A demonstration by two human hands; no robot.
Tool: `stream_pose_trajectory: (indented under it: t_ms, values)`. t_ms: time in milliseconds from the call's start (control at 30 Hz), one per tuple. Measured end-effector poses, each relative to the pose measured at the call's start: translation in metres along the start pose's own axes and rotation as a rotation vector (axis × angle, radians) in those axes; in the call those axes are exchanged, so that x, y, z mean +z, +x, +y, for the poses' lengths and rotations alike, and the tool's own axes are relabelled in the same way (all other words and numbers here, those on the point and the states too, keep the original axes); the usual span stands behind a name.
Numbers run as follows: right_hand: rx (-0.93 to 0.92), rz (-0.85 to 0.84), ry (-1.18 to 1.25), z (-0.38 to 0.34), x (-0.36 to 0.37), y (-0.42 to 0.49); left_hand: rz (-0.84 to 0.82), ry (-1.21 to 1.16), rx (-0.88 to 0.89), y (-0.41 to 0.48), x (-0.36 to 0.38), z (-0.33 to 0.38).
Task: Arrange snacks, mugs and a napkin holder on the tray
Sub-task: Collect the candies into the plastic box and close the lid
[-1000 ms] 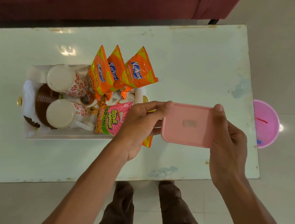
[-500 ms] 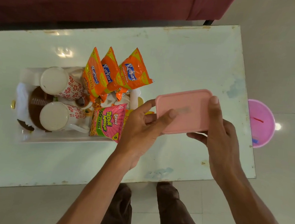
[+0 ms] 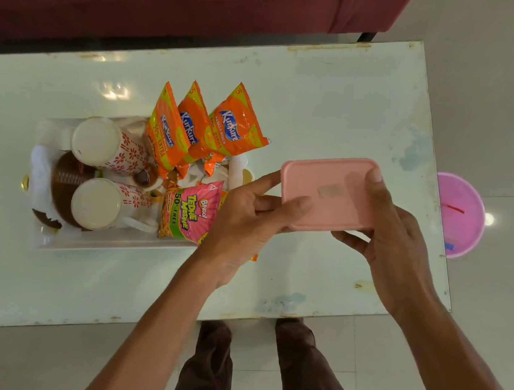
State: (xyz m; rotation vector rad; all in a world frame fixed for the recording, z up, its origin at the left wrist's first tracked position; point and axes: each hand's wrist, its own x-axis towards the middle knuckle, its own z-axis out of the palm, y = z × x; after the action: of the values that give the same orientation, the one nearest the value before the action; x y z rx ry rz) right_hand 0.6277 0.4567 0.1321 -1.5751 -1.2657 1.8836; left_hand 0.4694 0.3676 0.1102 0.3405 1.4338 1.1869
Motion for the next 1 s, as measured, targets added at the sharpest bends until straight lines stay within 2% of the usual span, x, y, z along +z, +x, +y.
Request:
stream_pose_trajectory:
  t_ms: [100,167,233,300,367,500,600,667,733,833,1000]
  values:
    - [0.029,-0.108,-0.053,-0.002,-0.003,-0.001,-0.023,0.021,0.005,0.005,-0.006,0.009]
    - [0.040,-0.028,-0.020,0.003,0.002,-0.002,0.008,0.078,0.033,0.010,-0.003,0.010]
    - [0.044,0.057,0.058,0.009,0.012,-0.004,0.164,0.039,0.038,0.014,0.008,0.006]
    - [0.064,0.107,0.210,0.013,0.025,-0.007,0.333,-0.103,0.012,0.014,0.023,0.002]
    - [0.075,0.123,0.277,0.016,0.035,-0.009,0.386,-0.154,0.009,0.016,0.033,-0.002]
    - [-0.012,0.179,-0.133,0.017,0.030,-0.005,0.362,-0.068,0.027,0.030,0.027,-0.002]
    - [-0.066,0.126,-0.223,0.008,0.014,0.012,0.195,0.086,0.047,0.046,0.015,0.003]
    - [-0.087,0.049,-0.276,0.002,0.011,0.023,0.172,0.114,0.035,0.056,0.014,0.002]
    - [-0.088,0.033,-0.297,0.002,0.014,0.034,0.245,0.118,0.046,0.062,0.022,-0.002]
    - [-0.034,0.101,-0.307,0.011,0.023,0.049,0.459,0.221,0.020,0.063,0.036,-0.009]
    - [0.014,0.191,-0.305,0.025,0.038,0.068,0.518,0.135,0.006,0.068,0.042,-0.011]
